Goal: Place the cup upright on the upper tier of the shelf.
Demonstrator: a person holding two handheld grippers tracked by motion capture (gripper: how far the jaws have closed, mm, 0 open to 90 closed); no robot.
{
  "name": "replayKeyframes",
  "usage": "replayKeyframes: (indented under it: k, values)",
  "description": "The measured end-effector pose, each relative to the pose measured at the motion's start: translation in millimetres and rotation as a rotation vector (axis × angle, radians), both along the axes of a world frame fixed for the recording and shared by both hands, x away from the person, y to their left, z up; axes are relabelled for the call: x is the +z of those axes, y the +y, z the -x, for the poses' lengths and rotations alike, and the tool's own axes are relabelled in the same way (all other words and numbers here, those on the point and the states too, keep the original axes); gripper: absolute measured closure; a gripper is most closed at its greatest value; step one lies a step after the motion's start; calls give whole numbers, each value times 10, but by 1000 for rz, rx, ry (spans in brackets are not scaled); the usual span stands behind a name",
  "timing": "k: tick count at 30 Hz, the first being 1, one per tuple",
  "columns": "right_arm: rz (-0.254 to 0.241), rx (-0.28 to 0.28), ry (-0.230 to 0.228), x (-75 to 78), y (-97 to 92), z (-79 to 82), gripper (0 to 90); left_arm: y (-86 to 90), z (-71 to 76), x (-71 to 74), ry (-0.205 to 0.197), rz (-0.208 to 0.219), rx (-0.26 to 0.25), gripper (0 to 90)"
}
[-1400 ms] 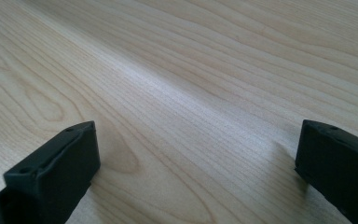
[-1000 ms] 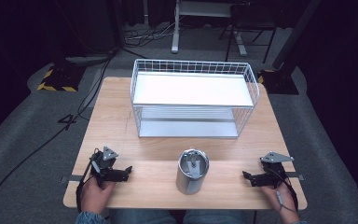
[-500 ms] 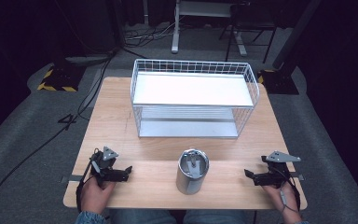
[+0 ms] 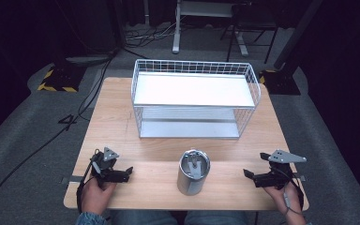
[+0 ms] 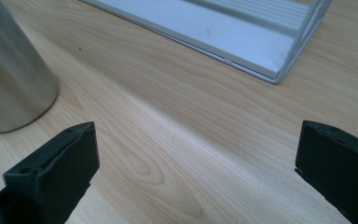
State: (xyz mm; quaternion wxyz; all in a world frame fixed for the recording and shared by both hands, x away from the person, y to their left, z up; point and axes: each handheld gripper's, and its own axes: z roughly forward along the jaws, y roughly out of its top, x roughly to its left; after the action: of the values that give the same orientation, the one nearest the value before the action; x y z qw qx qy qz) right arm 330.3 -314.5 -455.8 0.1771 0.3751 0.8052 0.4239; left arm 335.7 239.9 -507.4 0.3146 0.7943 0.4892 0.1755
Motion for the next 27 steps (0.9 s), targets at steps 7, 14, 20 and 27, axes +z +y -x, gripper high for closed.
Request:
replayKeyframes:
  k: [7,14,20,27]
  values:
    - [6,38,-31,159,121,75,0,1,0,0,0,0,-1,3]
    - [-22,70,-47,273,203,131,0,0,0,0,0,0,0,3]
    - [-28,91,-65,345,261,168,0,0,0,0,0,0,0,3]
    - [-49,123,-74,391,350,183,0,1,0,0,1,0,-1,3]
